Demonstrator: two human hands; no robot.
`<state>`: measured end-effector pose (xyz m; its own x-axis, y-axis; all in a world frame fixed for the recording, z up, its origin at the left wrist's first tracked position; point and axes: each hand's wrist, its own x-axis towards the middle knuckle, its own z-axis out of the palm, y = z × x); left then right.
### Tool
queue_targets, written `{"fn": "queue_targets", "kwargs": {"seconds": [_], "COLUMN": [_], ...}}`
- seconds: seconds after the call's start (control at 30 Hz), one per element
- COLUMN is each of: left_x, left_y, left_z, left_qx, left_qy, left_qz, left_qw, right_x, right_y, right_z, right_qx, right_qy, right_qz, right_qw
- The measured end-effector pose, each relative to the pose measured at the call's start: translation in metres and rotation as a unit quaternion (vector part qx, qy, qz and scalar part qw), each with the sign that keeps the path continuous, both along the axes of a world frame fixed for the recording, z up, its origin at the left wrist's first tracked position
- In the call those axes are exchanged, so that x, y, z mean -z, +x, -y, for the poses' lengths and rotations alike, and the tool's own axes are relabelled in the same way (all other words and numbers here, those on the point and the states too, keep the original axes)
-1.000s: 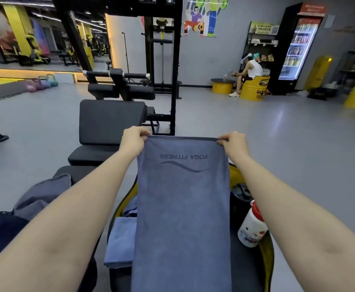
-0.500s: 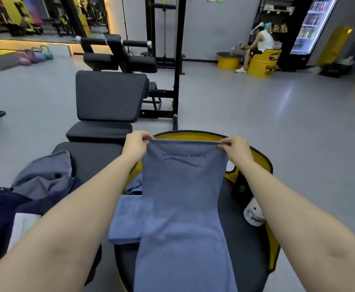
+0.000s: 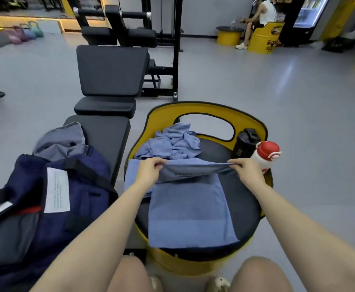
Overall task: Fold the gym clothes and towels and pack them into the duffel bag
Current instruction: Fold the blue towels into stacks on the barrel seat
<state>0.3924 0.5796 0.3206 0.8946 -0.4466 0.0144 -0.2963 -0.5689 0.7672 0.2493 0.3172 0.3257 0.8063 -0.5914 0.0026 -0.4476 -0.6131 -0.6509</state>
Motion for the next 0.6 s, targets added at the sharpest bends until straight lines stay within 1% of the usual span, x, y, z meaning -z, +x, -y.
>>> {"fn": "queue_targets", "kwargs": {"seconds": [0.1, 0.17, 0.27, 0.33, 0.47, 0.6], "left_x": [0.021, 0.033, 0.048, 0.058, 0.078, 0.085], "left_y": [-0.022, -0.033, -0.045, -0.052, -0.063, -0.066], "left_z": [-0.011, -0.019, -0.028, -0.03, -0.036, -0.039], "left_qx": [-0.006, -0.009, -0.003, 0.005, 0.012, 0.065], "left_qy": [0.025, 0.037, 0.082, 0.105, 0.139, 0.184], "left_qz": [-0.022, -0.036, -0.062, -0.075, -0.09, -0.141], "left_qw": [0.999, 0.999, 0.995, 0.992, 0.986, 0.971], "right_x": [0.022, 0.036, 0.054, 0.06, 0.075, 0.088], "right_y": [-0.022, -0.033, -0.045, -0.051, -0.063, -0.068], "right_z": [-0.011, -0.018, -0.026, -0.03, -0.031, -0.026], "right_qx": [0.008, 0.009, -0.021, -0.029, -0.041, -0.065], "right_qy": [0.007, 0.004, -0.024, -0.019, 0.01, 0.068], "right_qz": [-0.014, -0.043, -0.091, -0.103, -0.126, -0.191], "right_qw": [1.0, 0.999, 0.995, 0.994, 0.991, 0.977]}}
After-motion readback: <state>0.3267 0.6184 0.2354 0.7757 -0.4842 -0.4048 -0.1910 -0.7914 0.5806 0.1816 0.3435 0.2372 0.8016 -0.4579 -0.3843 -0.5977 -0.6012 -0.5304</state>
